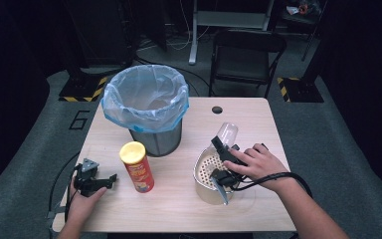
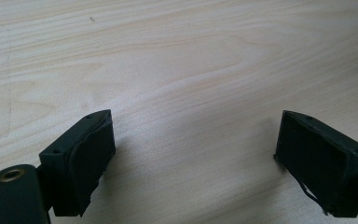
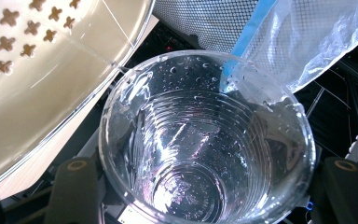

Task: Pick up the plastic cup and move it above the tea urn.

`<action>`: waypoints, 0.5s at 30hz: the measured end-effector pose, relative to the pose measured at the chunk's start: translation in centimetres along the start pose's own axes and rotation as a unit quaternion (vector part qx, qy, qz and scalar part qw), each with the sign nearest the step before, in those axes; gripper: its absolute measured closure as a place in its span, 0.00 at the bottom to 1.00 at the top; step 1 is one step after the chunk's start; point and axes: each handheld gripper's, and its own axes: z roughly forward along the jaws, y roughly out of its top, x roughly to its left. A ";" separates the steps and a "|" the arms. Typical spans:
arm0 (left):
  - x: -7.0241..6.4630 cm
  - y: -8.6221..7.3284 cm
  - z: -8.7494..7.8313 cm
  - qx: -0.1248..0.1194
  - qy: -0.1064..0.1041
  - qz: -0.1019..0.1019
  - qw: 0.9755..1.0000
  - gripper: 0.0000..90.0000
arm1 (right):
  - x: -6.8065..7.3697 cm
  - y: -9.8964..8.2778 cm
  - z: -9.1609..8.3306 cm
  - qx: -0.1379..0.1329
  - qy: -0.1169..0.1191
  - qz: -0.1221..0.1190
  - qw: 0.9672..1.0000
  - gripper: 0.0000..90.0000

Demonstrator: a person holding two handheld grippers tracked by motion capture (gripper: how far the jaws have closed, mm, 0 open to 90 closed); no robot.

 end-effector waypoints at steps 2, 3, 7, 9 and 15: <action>0.0 0.0 0.0 0.000 0.000 0.000 1.000 0.13 | -0.1 0.0 0.0 0.000 0.003 -0.007 1.000 0.38; 0.0 0.0 0.0 0.000 0.000 0.000 1.000 0.13 | -0.4 -0.1 -0.2 0.007 0.018 -0.036 0.999 0.38; 0.0 0.0 0.0 0.000 0.000 0.000 1.000 0.13 | -0.9 -0.1 -0.5 0.010 0.012 -0.040 0.999 0.38; 0.0 0.0 0.0 0.000 0.000 0.000 1.000 0.13 | -0.7 0.0 -0.4 0.002 0.011 -0.025 1.000 0.38; 0.0 0.0 0.0 0.000 0.000 0.000 1.000 0.13 | -1.0 0.0 -0.6 0.000 0.016 -0.033 0.999 0.38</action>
